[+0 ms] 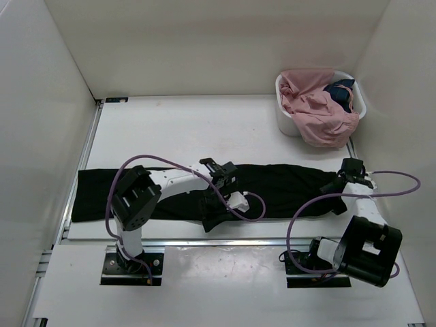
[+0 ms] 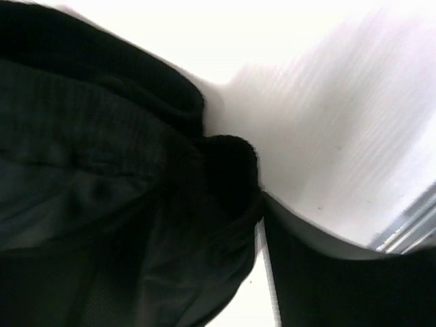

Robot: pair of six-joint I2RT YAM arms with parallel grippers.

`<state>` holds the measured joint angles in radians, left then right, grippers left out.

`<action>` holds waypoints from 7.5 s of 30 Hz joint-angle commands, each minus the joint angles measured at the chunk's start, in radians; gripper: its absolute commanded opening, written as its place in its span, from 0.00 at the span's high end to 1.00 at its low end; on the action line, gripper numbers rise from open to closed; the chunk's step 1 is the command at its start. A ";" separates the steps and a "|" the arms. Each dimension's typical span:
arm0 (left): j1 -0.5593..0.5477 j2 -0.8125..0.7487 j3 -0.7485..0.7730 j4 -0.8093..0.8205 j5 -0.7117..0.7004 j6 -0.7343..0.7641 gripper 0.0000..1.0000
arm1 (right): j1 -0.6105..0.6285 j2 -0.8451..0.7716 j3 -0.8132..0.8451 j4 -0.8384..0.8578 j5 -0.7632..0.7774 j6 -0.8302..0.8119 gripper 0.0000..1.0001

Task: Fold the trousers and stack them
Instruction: Fold the trousers

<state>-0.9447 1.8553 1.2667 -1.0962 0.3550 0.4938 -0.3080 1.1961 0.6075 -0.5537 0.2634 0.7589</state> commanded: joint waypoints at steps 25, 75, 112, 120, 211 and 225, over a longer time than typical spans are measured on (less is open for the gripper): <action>0.600 -0.260 -0.315 0.295 -0.701 -0.067 0.34 | 0.242 -0.124 0.032 -0.032 -0.184 -0.147 1.00; 0.589 -0.223 -0.396 0.340 -0.614 -0.109 0.22 | -0.065 0.336 -0.019 0.359 -0.230 0.123 1.00; 0.656 -0.002 -0.291 0.280 -0.640 -0.172 0.18 | 1.503 0.601 0.782 -0.621 0.846 0.624 1.00; 0.656 0.028 -0.271 0.280 -0.640 -0.163 0.18 | 1.523 0.721 0.785 -0.358 0.703 0.378 0.90; 0.543 0.295 0.189 0.180 -0.228 -0.124 0.84 | 1.385 0.815 1.408 -0.357 0.109 -0.015 1.00; 0.802 0.262 0.348 0.148 -0.459 -0.162 0.48 | 1.449 0.955 1.545 -0.154 -0.200 -0.338 0.44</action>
<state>-0.1967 2.1227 1.5826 -1.0149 -0.0231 0.3225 1.0683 2.1628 2.0857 -0.8139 0.1947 0.5739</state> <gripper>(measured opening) 0.512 0.550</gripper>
